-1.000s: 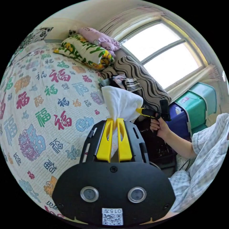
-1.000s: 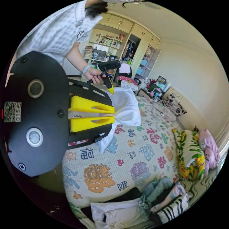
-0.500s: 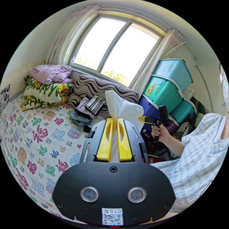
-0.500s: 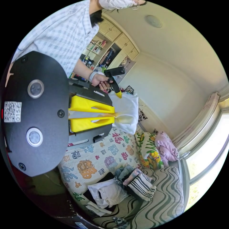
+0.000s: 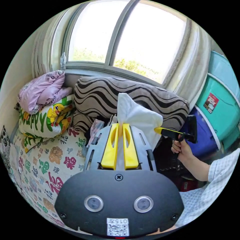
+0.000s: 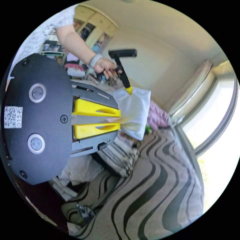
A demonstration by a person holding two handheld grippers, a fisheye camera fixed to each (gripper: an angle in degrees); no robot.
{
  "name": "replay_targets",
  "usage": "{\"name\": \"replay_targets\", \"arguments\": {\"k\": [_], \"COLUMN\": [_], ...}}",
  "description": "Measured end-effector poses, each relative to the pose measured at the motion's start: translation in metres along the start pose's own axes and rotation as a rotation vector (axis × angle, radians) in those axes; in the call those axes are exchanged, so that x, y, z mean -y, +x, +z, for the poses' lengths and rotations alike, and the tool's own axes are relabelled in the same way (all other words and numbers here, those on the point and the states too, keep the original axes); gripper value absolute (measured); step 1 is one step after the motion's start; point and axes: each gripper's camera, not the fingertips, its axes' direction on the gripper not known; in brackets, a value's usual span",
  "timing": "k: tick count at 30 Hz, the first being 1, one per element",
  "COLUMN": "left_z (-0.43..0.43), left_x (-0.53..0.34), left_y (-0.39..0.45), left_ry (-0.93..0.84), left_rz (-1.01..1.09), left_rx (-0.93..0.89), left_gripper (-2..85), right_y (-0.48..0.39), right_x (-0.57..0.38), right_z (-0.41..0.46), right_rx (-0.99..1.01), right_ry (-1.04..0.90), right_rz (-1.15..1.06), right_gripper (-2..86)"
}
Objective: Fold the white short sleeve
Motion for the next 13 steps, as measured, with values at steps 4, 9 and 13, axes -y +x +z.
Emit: {"name": "replay_targets", "arguments": {"k": [4,9,13], "left_z": [0.112,0.203,0.286], "left_x": [0.027,-0.043,-0.111], "left_y": [-0.022,0.002,0.017], "left_ry": [-0.007,-0.115,-0.403], "left_rz": [-0.18,-0.183,-0.356], "left_rx": [0.002,-0.082,-0.249], "left_gripper": [3.3,5.9,8.7], "right_y": [0.091,0.168,0.227], "right_x": [0.003,-0.085,-0.161], "right_z": [0.031,0.033,0.043], "right_rx": [-0.222,-0.437,-0.455], "right_ry": [-0.039,-0.178,-0.33], "right_rz": [0.134,0.26,0.503], "right_gripper": [4.9,6.0,6.8]}}
